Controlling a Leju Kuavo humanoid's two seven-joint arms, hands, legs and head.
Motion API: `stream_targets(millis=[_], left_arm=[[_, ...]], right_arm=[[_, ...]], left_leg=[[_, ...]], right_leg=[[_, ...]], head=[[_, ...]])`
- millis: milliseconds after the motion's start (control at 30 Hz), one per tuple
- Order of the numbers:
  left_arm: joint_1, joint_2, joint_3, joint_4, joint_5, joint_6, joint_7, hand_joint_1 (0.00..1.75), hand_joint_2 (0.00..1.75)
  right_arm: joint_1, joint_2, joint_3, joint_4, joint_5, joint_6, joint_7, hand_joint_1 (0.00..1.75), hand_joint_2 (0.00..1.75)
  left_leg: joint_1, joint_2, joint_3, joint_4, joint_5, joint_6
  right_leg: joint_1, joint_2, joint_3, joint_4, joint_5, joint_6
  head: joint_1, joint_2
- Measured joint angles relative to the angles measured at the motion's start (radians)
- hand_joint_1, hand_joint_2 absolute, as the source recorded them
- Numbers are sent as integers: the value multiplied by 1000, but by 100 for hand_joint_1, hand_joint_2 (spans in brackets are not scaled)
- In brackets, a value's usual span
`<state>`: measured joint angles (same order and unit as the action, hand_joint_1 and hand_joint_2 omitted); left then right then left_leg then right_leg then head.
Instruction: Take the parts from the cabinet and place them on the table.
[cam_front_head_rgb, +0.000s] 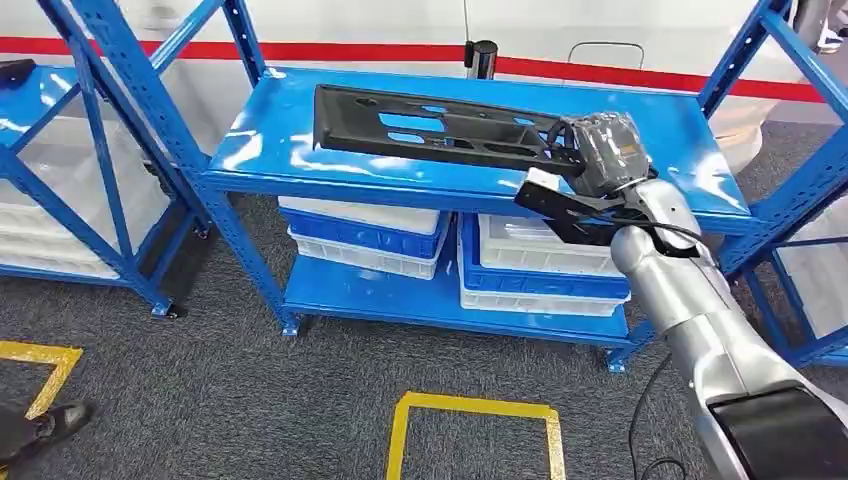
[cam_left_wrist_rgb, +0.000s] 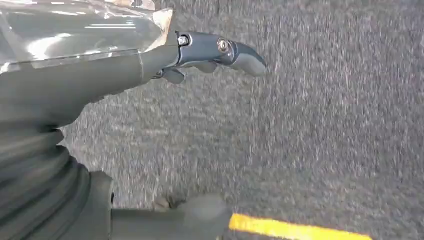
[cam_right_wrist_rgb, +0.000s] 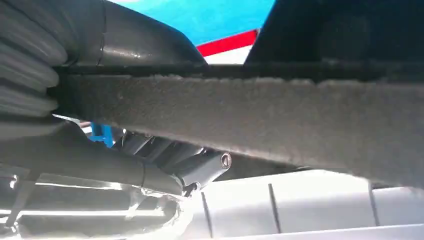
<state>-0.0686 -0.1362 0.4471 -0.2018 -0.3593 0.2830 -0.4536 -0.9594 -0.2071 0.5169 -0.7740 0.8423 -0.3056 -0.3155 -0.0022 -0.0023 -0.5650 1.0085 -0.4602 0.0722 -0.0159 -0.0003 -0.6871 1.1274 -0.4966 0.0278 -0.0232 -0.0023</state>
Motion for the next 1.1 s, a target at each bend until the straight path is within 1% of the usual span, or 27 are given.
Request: stream_targets(millis=[67, 100, 133, 200, 233, 267, 300, 400, 433, 467, 500, 533, 567, 600, 667, 700, 733, 767, 800, 833, 900, 933, 967, 1000, 1033, 1067, 1100], left_arm=[[0, 2, 0, 0, 0, 0, 0, 0, 175], [0, 2, 0, 0, 0, 0, 0, 0, 175], [0, 2, 0, 0, 0, 0, 0, 0, 175], [-1, 1, 0, 0, 0, 0, 0, 0, 175], [-1, 1, 0, 0, -1, -1, 0, 0, 175], [-1, 1, 0, 0, -2, -5, 0, 0, 175], [-2, 2, 0, 0, -2, -6, 0, 0, 175], [-1, 2, 0, 0, -5, -9, -1, 0, 175], [0, 6, 0, 1, -6, -9, -1, 0, 175], [0, 5, 0, 1, -6, -9, -1, 0, 175], [0, 5, 0, 1, -7, -9, -1, 0, 175], [0, 5, 0, 1, -7, -10, -1, 0, 175], [-1, 5, 0, 1, -8, -10, -1, 0, 175], [-1, 5, 0, 1, -9, -10, 0, 0, 175], [-2, 5, 0, 1, -10, -10, 1, 0, 175], [-2, 5, 0, 1, -11, -10, 1, 0, 175], [-3, 5, 0, 1, -12, -10, 2, 0, 175], [-5, 5, 0, 1, -15, -10, 2, 0, 175], [-7, 5, 0, 0, -15, -10, 2, 0, 175], [-11, 5, 0, 0, -15, -10, 2, 0, 175], [-12, 5, 0, 1, -17, -11, 3, 0, 175], [-10, 4, 0, 1, -18, -15, 4, 0, 175], [-12, 2, 0, 1, -18, -18, 5, 0, 175], [-13, 3, 0, 1, -18, -18, 7, 0, 175], [-13, 4, 0, 1, -18, -18, 10, 0, 175], [-13, 3, 0, 1, -19, -18, 13, 0, 175], [-13, 3, 0, 1, -19, -18, 14, 0, 175]], right_arm=[[5, 0, -5, -1, 1, 0, 0, 171, 175], [10, 0, -7, -1, 1, 0, 0, 171, 175], [12, 0, -8, -1, 2, 0, 0, 171, 175], [14, 0, -11, -2, 2, 0, 0, 171, 175], [13, 0, -13, -3, 2, 0, 0, 171, 175], [12, 0, -16, -7, 3, 0, 0, 171, 175], [12, 2, -16, -9, 3, 0, 0, 171, 175], [13, 2, -19, -14, 7, -1, 0, 171, 175], [15, 3, -19, -14, 9, -1, 0, 171, 175], [14, 5, -19, -15, 10, -1, 0, 171, 175], [14, 5, -20, -15, 11, -1, 1, 171, 175], [14, 5, -20, -15, 12, -1, 1, 171, 175], [14, 5, -20, -15, 12, -1, 2, 171, 175], [14, 5, -20, -16, 13, -1, 2, 171, 175], [14, 5, -21, -16, 15, -1, 2, 171, 175], [14, 5, -23, -16, 18, -1, 2, 171, 175], [14, 4, -24, -16, 19, -1, 2, 171, 175], [14, 3, -28, -21, 21, -2, 2, 171, 175], [13, 2, -32, -25, 22, -2, 3, 171, 175], [10, 0, -36, -26, 24, -2, 3, 171, 175], [8, 0, -38, -27, 26, -4, 5, 171, 175], [15, -2, -39, -27, 29, -5, 7, 171, 175], [20, -6, -41, -27, 30, -6, 8, 171, 175], [22, -11, -44, -27, 33, -7, 8, 171, 175], [26, -13, -47, -29, 36, -7, 8, 171, 175], [29, -15, -48, -29, 38, -7, 9, 171, 175], [32, -15, -48, -29, 39, -7, 9, 171, 175]], left_leg=[[-2, 0, -27, 1, 20, 0], [-2, 0, -42, 1, 31, 0], [-2, 0, -55, 2, 41, -1], [-2, 0, -82, 4, 61, -7], [-2, 0, -92, 5, 69, -11], [-4, 0, -101, 10, 78, -18], [-8, -1, -110, 12, 86, -23], [-7, -2, -118, 7, 115, -38], [-6, -7, -128, 10, 117, -42], [-3, -5, -142, 27, 77, -50], [1, -2, -157, 81, 5, -59], [5, -2, -174, 151, -55, -66], [9, -2, -188, 226, -101, -73], [12, -2, -194, 285, -116, -77], [16, -1, -167, 307, -67, -78], [16, -1, -123, 263, -28, -76], [17, -1, -67, 196, -9, -71], [16, -2, 10, 104, -25, -64], [9, -2, 61, 23, -57, -58], [7, -5, 68, -2, -65, -52], [-6, -5, 55, -2, -49, -33], [-2, -3, 47, -18, -29, -22], [1, 5, 39, -24, -10, -15], [2, 4, 21, -26, 5, 0], [2, 3, 6, -26, 16, 2], [1, 3, -11, -26, 30, 1], [1, 4, -27, -25, 42, 1]], right_leg=[[0, 0, -37, 149, -76, -4], [0, 0, -45, 205, -86, 4], [0, 0, -34, 212, -76, 13], [0, 0, 48, 110, -19, 36], [0, 0, 104, 30, -2, 40], [-2, 0, 163, -69, -25, 32], [9, 2, 201, -125, -40, 19], [14, 1, 175, -114, -22, -3], [-8, -2, 158, -119, -8, -15], [-4, -4, 158, -117, 3, -21], [-4, -5, 143, -117, 15, -36], [-2, -6, 131, -117, 25, -38], [0, -6, 118, -117, 36, -40], [1, -6, 104, -116, 47, -39], [1, -6, 78, -115, 68, -35], [1, -5, 66, -115, 80, -31], [1, -5, 56, -115, 89, -27], [1, -5, 53, -114, 97, -21], [6, -5, 47, -114, 103, -16], [3, -9, 44, -115, 113, -6], [-4, -12, 39, -129, 138, 9], [4, -11, 35, -131, 144, 16], [0, -9, 22, -118, 119, 11], [2, -6, -3, -74, 61, -4], [2, -6, -19, -6, 5, -15], [1, -5, -38, 80, -45, -20], [1, -4, -50, 149, -68, -15]], head=[[0, 0], [0, 0], [0, 0], [0, 0], [-1, 0], [0, 0], [0, 0], [-4, 0], [-3, 0], [-3, 0], [-10, 0], [-10, 0], [-9, 0], [-10, 0], [-10, 0], [-11, 0], [-10, 0], [-11, 0], [-10, 0], [-7, 0], [-10, 0], [-8, 0], [-11, 0], [-5, 0], [-3, 0], [-4, 0], [-3, 0]])
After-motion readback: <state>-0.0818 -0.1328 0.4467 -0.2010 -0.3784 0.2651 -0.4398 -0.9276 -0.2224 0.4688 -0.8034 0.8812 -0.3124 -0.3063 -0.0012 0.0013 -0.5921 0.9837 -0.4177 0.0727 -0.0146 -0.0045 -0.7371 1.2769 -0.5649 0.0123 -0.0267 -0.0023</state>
